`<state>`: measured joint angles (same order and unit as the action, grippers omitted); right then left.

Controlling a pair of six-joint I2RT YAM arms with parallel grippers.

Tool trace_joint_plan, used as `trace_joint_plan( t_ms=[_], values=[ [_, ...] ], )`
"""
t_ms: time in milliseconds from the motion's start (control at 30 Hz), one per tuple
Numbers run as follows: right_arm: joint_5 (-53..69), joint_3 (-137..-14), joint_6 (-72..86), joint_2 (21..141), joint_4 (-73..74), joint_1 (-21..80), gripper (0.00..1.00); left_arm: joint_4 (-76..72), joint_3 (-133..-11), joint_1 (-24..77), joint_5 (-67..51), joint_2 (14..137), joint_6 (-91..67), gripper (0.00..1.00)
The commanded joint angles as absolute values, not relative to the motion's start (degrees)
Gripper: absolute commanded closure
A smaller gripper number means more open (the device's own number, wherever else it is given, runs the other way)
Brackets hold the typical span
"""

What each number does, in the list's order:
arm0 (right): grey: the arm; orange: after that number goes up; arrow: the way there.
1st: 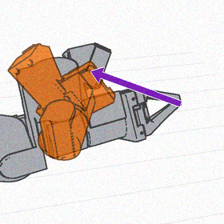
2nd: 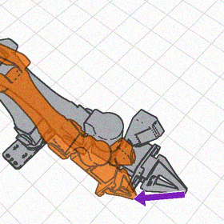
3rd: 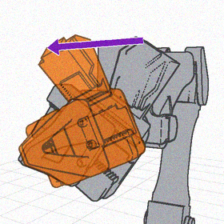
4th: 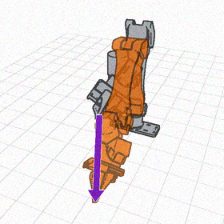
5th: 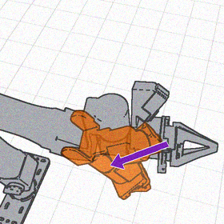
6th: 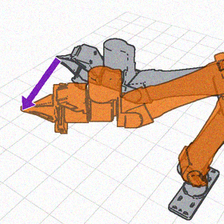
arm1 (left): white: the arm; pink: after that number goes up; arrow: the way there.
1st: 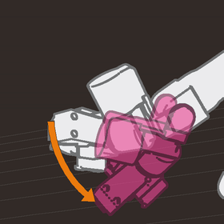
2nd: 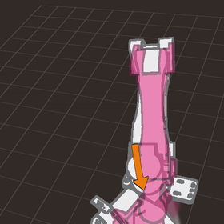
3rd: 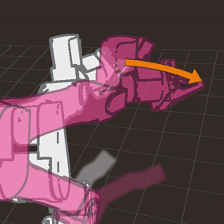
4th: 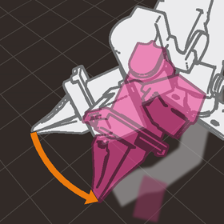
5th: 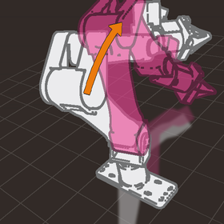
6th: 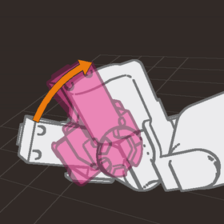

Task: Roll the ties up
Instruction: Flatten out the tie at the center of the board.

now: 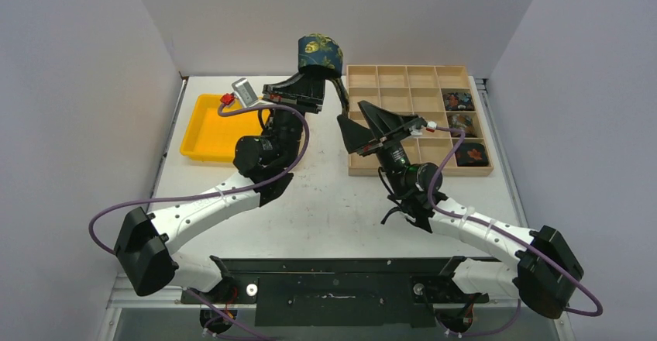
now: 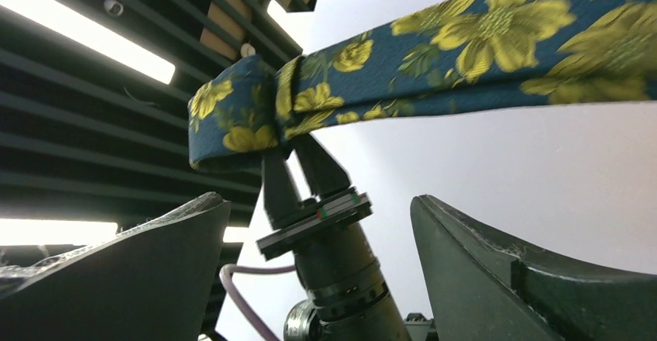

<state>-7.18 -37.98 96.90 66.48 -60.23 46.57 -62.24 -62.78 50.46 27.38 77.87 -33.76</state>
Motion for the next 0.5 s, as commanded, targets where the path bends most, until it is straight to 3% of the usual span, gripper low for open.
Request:
trace_joint_plan(
  t_ms=[0,467],
  values=[
    [-9.33,-40.17,102.04,69.1,-66.1,44.86,0.1,-67.64,-65.91,50.28,24.38,78.72,-34.72,1.0],
    [-5.17,-43.02,105.74,74.39,-72.88,42.08,0.1,-68.2,-66.64,50.87,17.64,79.2,-34.12,1.0]
  ],
)
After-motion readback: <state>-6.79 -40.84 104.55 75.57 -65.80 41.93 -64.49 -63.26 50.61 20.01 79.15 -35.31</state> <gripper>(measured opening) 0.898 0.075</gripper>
